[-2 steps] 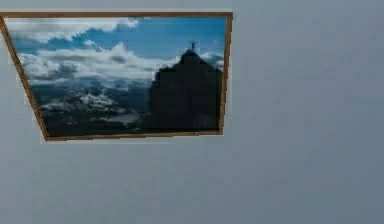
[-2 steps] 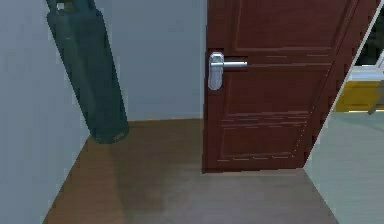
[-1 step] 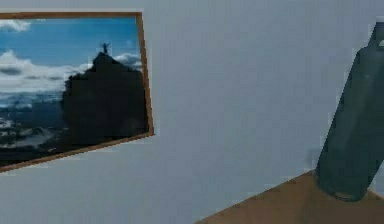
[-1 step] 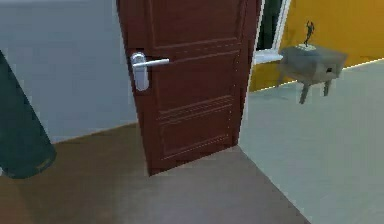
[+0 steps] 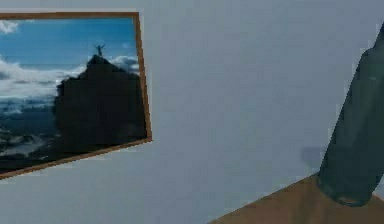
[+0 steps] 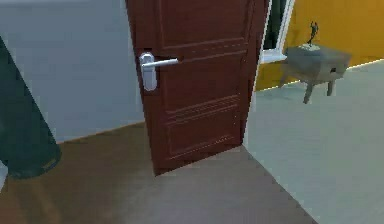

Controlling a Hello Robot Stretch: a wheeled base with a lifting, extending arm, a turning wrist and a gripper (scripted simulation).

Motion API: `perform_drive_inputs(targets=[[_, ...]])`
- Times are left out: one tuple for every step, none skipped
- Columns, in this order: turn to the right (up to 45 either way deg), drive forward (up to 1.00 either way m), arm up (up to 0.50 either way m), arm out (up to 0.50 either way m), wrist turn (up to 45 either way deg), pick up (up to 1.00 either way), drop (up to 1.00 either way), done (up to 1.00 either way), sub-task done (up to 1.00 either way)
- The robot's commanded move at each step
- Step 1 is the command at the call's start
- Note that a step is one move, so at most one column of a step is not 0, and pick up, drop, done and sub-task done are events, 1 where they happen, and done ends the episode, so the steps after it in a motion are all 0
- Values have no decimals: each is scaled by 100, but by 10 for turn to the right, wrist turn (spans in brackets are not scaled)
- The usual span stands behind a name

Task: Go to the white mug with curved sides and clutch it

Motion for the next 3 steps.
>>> perform_drive_inputs(targets=[[-450, 0, 0, 0, 0, 0, 0, 0, 0], [-390, 0, 0, 0, 0, 0, 0, 0, 0], [0, 25, 0, 0, 0, 0, 0, 0, 0]])
